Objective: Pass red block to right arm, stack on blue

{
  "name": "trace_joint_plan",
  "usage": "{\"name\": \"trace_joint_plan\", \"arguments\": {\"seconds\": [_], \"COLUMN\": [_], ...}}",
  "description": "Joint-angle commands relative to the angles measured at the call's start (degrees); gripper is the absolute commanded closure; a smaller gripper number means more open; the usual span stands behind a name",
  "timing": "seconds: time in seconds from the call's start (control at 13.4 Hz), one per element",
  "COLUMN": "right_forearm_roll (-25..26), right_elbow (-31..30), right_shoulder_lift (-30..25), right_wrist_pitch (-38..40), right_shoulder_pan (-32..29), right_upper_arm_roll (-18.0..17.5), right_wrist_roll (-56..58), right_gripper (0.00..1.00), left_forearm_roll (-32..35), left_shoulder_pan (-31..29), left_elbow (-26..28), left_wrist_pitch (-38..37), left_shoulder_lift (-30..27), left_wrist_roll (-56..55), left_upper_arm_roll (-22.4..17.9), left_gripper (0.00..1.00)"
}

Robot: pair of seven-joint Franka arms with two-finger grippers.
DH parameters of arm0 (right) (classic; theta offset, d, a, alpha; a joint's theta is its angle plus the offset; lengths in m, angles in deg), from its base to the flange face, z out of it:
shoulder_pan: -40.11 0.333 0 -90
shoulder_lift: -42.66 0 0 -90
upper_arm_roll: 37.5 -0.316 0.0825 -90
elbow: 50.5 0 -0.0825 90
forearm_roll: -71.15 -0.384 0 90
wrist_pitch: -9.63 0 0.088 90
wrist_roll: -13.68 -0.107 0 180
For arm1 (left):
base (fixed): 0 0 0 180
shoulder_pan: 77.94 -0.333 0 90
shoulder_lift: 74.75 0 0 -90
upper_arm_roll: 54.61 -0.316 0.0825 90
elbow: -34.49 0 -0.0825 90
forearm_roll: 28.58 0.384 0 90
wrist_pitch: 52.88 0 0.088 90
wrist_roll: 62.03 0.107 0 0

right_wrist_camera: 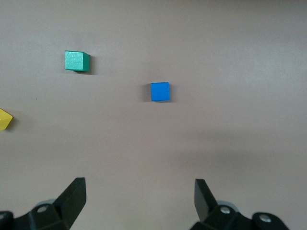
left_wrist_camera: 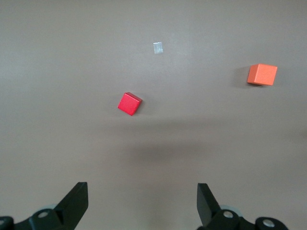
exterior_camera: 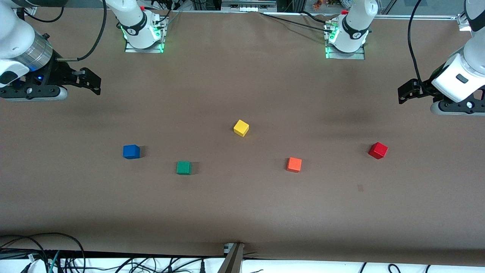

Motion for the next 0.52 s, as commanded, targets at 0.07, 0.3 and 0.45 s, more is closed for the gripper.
{"name": "trace_joint_plan", "arguments": {"seconds": [0.07, 0.3, 0.45], "right_forearm_roll": [0.43, 0.43, 0.43], "right_elbow": [0.82, 0.9, 0.9], "right_shoulder_lift": [-0.1, -0.1, -0.1], "right_wrist_pitch": [0.76, 0.76, 0.76], "right_shoulder_pan": [0.3, 0.3, 0.3], "right_upper_arm_roll": [0.02, 0.02, 0.02], "right_wrist_roll": [-0.4, -0.4, -0.4], "right_gripper": [0.0, 0.0, 0.0], "left_forearm_roll": [0.32, 0.23, 0.06], "left_shoulder_pan": [-0.03, -0.29, -0.47], "left_elbow": [-1.97, -1.97, -1.71], "left_wrist_pitch": [-1.62, -1.62, -1.62], "left_shoulder_lift": [0.87, 1.31, 1.75], "left_wrist_roll": [0.22, 0.49, 0.49], "left_upper_arm_roll": [-0.03, -0.03, -0.38], "left_gripper": [0.0, 0.0, 0.0]}}
